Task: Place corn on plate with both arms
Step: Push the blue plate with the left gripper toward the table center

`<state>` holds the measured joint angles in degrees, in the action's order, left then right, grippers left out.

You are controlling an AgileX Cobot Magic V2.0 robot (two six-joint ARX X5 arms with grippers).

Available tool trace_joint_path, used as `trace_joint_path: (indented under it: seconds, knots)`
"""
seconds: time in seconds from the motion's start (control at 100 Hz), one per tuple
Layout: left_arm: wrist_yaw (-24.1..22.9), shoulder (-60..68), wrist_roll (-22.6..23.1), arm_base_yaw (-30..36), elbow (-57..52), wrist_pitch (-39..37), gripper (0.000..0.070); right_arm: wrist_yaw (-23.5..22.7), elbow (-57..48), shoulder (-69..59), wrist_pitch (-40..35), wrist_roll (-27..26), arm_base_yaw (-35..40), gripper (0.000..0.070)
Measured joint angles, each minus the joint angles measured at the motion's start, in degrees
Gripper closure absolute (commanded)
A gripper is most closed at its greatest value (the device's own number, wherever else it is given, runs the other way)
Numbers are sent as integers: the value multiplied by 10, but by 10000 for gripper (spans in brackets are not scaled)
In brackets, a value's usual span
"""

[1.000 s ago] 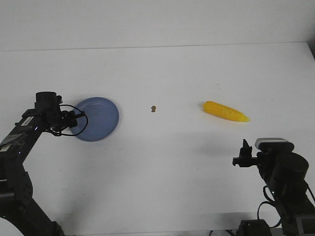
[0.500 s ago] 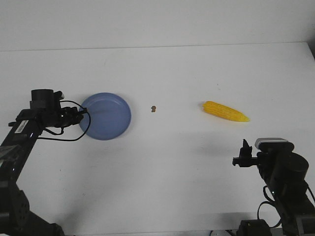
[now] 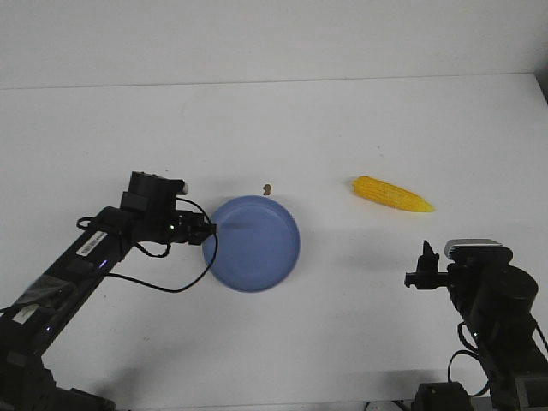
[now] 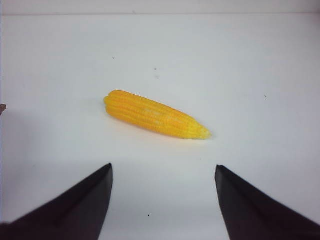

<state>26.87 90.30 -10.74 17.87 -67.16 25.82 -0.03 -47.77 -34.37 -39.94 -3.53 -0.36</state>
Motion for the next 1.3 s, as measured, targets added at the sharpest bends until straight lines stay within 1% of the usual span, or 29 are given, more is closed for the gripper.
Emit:
trace_joint_path:
  seconds: [0.12, 0.24, 0.41, 0.72, 1.04, 1.06, 1.08, 1.1, 1.11, 1.13, 1.14, 1.15, 1.2, 1.22, 1.26, 1.3]
  knots:
    - [0, 0, -10, 33, 38, -33, 695, 0, 0, 0, 0, -2, 0, 266]
    - [0, 1, -17, 49, 71, -57, 695, 0, 0, 0, 0, -4, 0, 266]
    - [-1, 1, -24, 49, 99, -74, 694, 0, 0, 0, 0, -4, 0, 266]
    - [-1, 13, -29, 49, 103, -106, 685, 0, 0, 0, 0, -4, 0, 266]
    - [10, 51, -38, 49, 103, -113, 678, 0, 0, 0, 0, -4, 0, 266]
    - [10, 51, -38, 50, 103, -113, 664, 0, 0, 0, 0, -4, 0, 266]
    - [10, 51, -38, 50, 103, -113, 630, 0, 0, 0, 0, -4, 0, 266]
    - [11, 51, -38, 50, 103, -113, 582, 0, 0, 0, 0, -4, 0, 266]
    - [12, 51, -38, 50, 103, -113, 539, 0, 0, 0, 0, -4, 0, 266]
    - [12, 51, -38, 50, 103, -113, 493, 0, 0, 0, 0, -4, 0, 266]
    - [12, 51, -38, 50, 103, -112, 443, 0, 0, 0, 0, -4, 0, 266]
    - [12, 51, -38, 50, 103, -112, 424, 0, 0, 0, 0, -4, 0, 266]
    - [18, 51, -39, 50, 103, -109, 254, 0, 0, 0, 0, -4, 0, 266]
    - [21, 51, -39, 50, 103, -111, 200, 0, 0, 0, 0, -4, 0, 266]
    - [30, 49, -39, 51, 101, -114, 133, 0, 0, 0, 0, -4, 0, 266]
    - [32, 47, -38, 53, 99, -117, 111, 0, 0, 0, 0, -4, 0, 266]
